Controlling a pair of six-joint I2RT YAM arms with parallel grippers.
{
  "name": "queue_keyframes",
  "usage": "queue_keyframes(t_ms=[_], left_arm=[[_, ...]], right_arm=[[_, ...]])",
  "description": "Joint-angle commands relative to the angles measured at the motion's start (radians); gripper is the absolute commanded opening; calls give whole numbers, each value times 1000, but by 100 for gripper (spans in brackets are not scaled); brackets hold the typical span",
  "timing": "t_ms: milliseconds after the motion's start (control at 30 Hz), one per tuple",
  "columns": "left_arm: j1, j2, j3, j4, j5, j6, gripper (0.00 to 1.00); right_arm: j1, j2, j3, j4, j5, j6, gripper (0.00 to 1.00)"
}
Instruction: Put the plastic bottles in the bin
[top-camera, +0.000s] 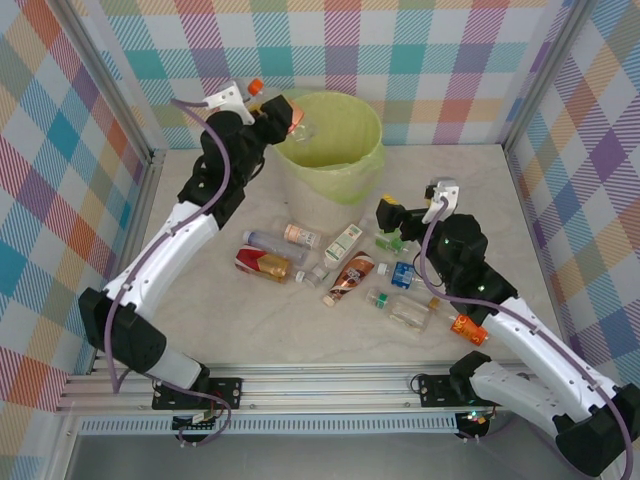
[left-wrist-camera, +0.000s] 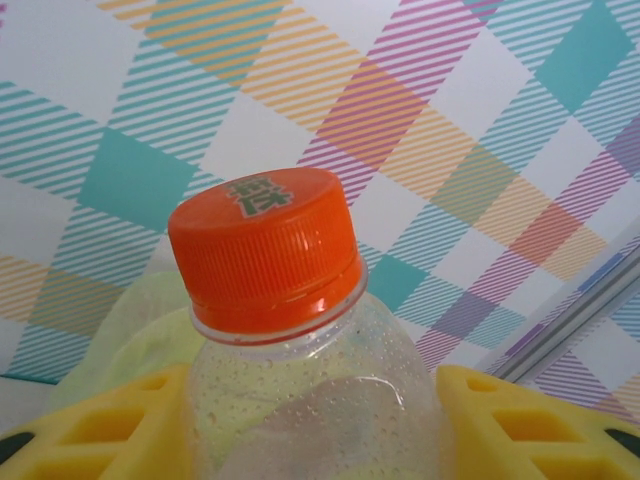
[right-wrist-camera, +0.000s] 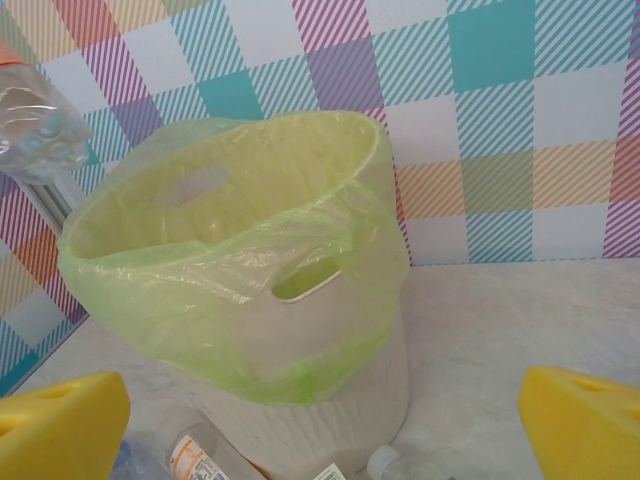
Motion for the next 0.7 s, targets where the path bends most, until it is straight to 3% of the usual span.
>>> queue_keyframes(t_ms=[0, 400, 667], left_arm=[[5, 70, 80, -8, 49, 23, 50], [5, 257, 235, -214, 21, 85, 50], [5, 352, 354, -480, -29, 168, 50]], right_arm=[[8, -30, -7, -12, 12, 23, 100], [6, -60, -18, -60, 13, 49, 99], [7, -58, -27, -76, 24, 48, 100]])
